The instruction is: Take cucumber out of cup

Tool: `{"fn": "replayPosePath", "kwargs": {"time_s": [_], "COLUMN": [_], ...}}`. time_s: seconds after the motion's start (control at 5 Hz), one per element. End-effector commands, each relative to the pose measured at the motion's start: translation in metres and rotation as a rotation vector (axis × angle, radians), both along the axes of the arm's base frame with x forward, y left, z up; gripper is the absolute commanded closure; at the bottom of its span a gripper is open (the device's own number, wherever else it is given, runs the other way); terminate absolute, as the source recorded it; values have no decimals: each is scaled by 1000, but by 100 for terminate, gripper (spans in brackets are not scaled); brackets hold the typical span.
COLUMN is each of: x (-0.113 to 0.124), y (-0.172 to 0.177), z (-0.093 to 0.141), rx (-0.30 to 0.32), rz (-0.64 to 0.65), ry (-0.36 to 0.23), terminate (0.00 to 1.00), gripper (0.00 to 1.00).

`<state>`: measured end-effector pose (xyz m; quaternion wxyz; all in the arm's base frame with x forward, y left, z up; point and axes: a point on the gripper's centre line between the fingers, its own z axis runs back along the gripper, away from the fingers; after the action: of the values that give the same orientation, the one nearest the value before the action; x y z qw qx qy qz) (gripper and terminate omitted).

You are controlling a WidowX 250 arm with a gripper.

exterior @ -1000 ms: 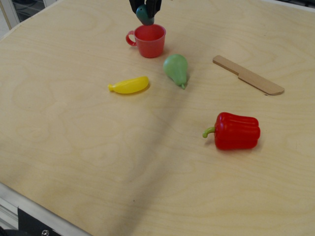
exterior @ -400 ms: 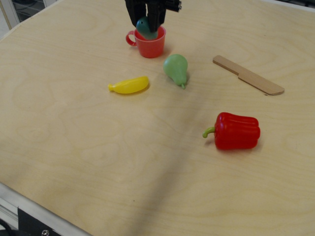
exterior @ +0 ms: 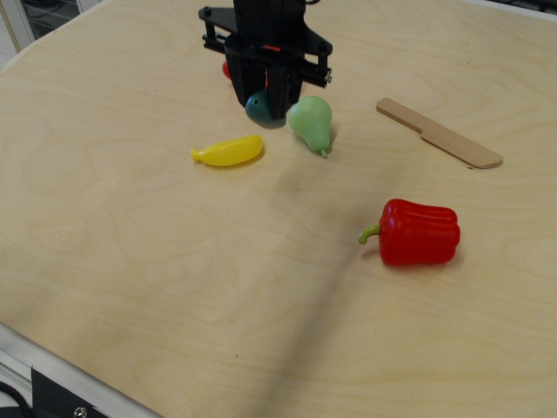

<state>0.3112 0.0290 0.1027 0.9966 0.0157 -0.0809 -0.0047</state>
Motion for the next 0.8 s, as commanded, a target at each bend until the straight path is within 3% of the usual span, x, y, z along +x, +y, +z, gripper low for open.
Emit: {"fn": "replayPosePath", "kwargs": {"time_s": [0.0, 0.6], "x": [-27, -29], "y": [-2, 18], "z": [-19, -72], "rx": [24, 1], "rz": [0, 41], "ry": [25, 105], "terminate": [0, 0], "gripper": [100, 100]}}
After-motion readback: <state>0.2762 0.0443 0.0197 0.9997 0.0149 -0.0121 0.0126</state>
